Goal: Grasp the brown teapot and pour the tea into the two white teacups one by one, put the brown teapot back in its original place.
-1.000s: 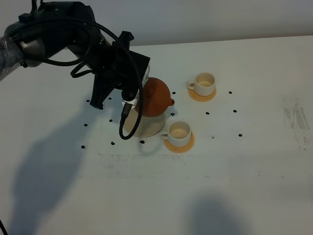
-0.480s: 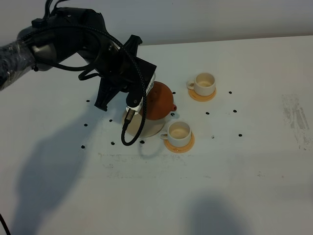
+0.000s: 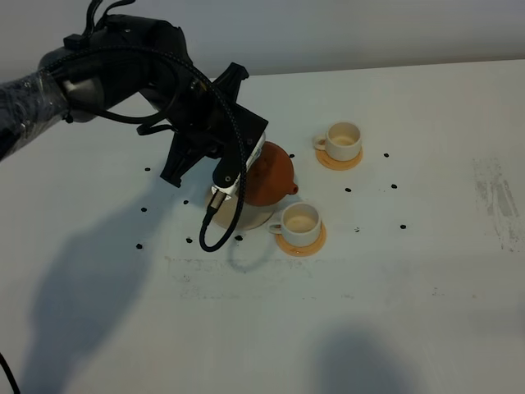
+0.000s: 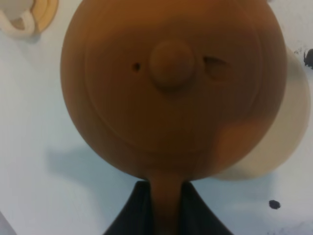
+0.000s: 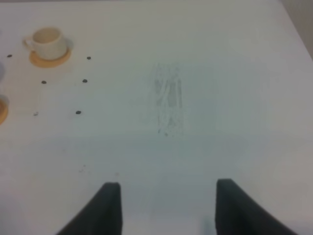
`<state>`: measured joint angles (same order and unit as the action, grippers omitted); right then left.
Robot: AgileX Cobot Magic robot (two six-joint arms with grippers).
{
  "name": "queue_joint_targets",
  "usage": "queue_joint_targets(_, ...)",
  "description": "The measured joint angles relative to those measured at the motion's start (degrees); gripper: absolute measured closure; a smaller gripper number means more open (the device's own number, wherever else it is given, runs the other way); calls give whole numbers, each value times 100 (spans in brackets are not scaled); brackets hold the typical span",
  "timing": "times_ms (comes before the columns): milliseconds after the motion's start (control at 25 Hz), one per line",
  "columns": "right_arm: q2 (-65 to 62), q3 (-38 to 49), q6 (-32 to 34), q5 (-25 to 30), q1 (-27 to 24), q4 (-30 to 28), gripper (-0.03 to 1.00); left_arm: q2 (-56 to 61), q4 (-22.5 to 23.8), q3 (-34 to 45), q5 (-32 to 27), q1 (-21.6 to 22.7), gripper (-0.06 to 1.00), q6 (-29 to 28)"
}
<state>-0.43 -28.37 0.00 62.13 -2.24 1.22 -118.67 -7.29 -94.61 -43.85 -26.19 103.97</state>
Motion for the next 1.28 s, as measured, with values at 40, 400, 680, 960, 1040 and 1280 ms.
queue_joint_targets(40,0,0,0,0,0,0,52,-5,28,0,0,-14,84,5)
queue_joint_targets(400,0,0,0,0,0,0,52,-6,440,0,103,-150,84,18)
queue_joint_targets(680,0,0,0,0,0,0,52,-15,729,0,295,-222,84,18)
queue_joint_targets(960,0,0,0,0,0,0,52,-176,856,2,334,-313,84,34)
queue_joint_targets(1040,0,0,0,0,0,0,52,-186,856,2,379,-332,84,123)
queue_joint_targets(1280,0,0,0,0,0,0,52,-186,936,6,477,-409,84,188)
